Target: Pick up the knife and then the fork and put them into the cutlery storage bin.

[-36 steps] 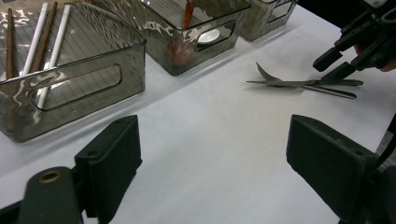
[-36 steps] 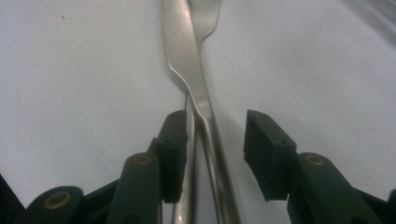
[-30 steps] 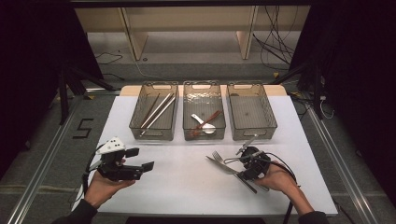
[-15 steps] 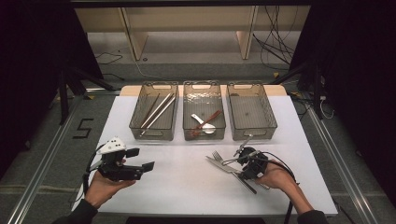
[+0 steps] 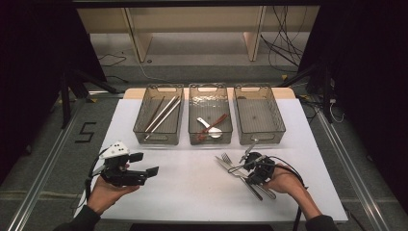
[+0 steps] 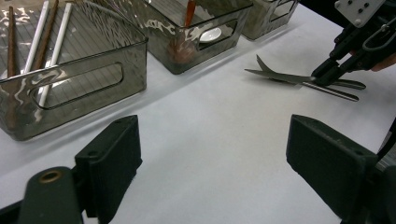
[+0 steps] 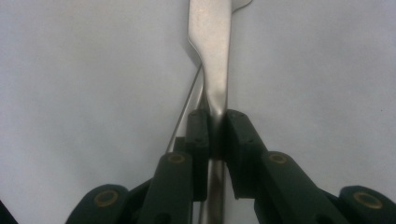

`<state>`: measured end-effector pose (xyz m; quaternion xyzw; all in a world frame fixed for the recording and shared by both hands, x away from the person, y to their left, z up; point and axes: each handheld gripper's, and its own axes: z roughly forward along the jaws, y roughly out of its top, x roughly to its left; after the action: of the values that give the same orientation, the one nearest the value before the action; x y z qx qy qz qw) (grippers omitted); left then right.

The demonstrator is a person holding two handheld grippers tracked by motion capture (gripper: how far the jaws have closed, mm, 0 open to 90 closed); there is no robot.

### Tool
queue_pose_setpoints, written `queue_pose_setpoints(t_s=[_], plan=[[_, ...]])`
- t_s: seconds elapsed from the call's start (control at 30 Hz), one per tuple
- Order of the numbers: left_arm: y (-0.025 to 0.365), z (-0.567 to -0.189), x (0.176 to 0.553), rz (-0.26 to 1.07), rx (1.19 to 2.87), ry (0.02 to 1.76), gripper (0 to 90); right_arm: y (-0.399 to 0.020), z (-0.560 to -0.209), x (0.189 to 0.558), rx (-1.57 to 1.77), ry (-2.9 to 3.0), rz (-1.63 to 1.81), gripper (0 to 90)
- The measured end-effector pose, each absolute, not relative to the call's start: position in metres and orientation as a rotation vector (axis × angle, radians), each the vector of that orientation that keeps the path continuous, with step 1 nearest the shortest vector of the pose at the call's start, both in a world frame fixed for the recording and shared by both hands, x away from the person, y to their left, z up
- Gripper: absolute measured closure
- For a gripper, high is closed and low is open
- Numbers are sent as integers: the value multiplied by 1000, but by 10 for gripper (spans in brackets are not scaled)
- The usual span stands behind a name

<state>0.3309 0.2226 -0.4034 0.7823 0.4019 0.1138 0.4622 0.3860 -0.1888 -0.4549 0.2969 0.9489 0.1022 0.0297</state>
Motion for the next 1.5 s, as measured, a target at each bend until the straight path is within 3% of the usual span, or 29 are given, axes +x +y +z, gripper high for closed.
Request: queue_pose_setpoints(t_s=[0.83, 1.5], plan=[[226, -403, 331, 289, 1892, 991, 175, -205, -421, 386, 981, 2824, 630, 810], [226, -403, 332, 288, 1877, 996, 174, -224, -382, 411, 1102, 2655, 864, 810]])
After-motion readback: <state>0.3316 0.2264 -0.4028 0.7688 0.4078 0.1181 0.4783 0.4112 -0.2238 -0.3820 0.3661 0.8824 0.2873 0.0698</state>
